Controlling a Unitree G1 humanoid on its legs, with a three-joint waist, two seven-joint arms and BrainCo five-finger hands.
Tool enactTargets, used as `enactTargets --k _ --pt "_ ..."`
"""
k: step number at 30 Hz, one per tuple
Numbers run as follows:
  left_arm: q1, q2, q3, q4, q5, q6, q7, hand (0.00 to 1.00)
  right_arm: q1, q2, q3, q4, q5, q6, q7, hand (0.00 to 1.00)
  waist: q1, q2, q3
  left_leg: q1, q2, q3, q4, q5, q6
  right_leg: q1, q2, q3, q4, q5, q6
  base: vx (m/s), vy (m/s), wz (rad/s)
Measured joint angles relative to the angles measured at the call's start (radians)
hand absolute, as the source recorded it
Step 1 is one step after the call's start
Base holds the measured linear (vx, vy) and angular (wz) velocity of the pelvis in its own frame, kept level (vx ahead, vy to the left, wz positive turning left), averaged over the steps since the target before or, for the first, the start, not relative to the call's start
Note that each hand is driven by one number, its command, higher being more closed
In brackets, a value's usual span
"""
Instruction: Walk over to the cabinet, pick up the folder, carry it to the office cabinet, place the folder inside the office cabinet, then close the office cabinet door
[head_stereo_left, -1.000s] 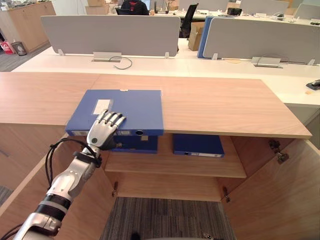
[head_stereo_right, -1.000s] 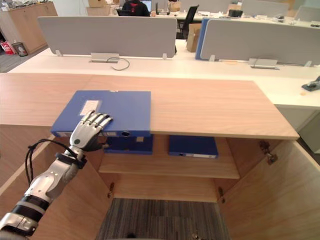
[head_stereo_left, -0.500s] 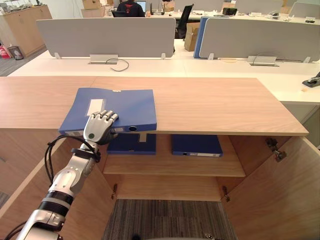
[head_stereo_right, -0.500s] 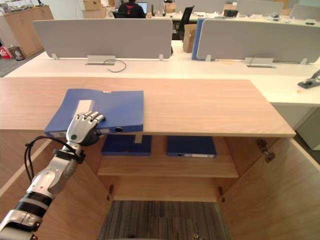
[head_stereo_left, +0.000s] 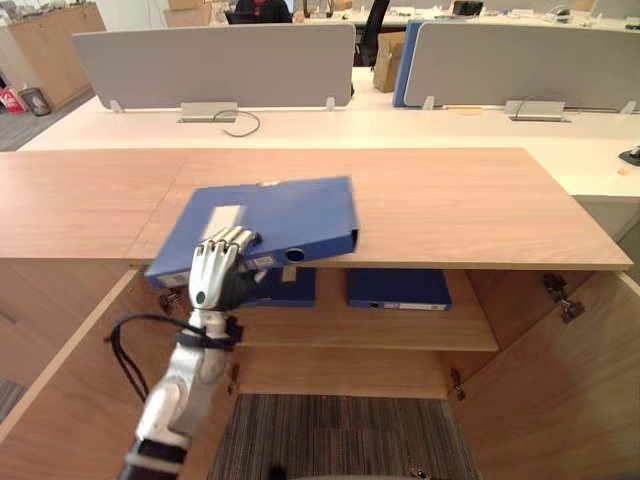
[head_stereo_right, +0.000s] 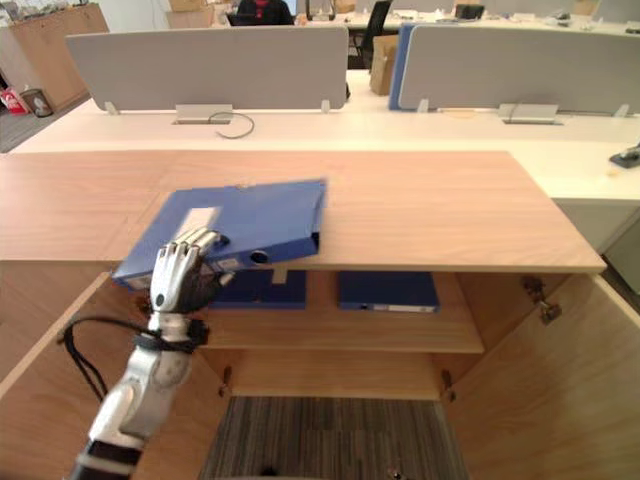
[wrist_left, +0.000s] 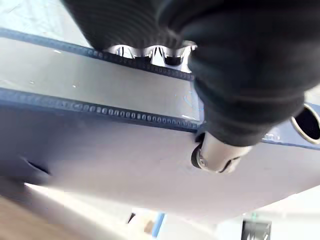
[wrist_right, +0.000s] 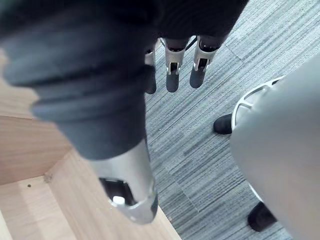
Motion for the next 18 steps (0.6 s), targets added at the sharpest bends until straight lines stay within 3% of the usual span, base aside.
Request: enactTargets --k 6,16,18 --pt "0.066 -0.108 0.017 -0.152 -0.241 -0.026 0.002 1.00 0.001 -0.002 0.004 0.011 0.000 0.002 0.000 0.00 0.010 0.001 -0.010 0.001 0.008 0.011 0.000 0.001 0.001 -0.008 0.001 0.023 0.023 -0.002 -0.005 -0.01 0.000 -0.07" --pt "0.143 -0.152 0.090 -0.285 -0.507 -0.031 0.013 1.00 0.004 -0.013 0.047 0.019 0.002 0.006 0.002 0.00 0.021 -0.001 -0.015 -0.016 0.012 0.002 -0.001 0.011 0.004 -0.036 0.002 0.025 0.041 -0.005 -0.010 -0.06 0.005 0.02" --pt "0.143 -0.152 0.090 -0.307 -0.662 -0.040 -0.013 1.00 0.004 -0.012 0.052 0.020 0.001 0.006 0.002 0.00 0.022 -0.006 -0.017 -0.019 0.011 0.002 -0.001 0.019 0.003 -0.039 0.002 0.025 0.045 -0.004 -0.011 0.00 0.000 0.00"
